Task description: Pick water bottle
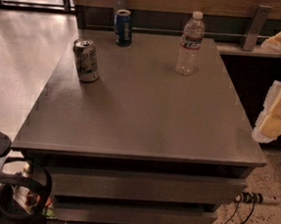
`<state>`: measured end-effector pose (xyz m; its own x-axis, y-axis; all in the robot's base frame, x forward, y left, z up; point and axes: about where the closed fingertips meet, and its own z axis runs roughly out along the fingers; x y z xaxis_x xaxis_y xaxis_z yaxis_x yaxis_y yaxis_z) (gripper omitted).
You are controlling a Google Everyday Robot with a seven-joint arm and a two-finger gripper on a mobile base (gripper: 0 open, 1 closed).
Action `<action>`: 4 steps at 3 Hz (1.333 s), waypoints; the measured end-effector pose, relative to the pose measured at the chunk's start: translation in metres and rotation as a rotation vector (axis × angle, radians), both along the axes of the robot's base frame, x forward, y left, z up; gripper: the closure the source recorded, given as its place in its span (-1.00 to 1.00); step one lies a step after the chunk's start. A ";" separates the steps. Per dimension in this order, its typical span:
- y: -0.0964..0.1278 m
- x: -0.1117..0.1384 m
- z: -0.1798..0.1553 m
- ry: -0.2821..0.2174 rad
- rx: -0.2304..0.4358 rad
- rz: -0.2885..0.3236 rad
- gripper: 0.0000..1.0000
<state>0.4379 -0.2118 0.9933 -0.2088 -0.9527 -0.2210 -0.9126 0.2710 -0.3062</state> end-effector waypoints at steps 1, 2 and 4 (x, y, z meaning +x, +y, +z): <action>0.000 0.000 0.000 0.000 0.000 0.000 -1.00; -0.007 0.020 0.007 -0.039 0.048 -0.015 -1.00; -0.030 0.117 0.022 -0.301 0.409 -0.093 -1.00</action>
Offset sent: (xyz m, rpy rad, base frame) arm 0.0586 -0.0238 0.0164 0.1417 -0.0951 -0.0432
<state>0.5553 -0.2418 1.0157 -0.1587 -0.7561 -0.6350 -0.7666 0.4996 -0.4033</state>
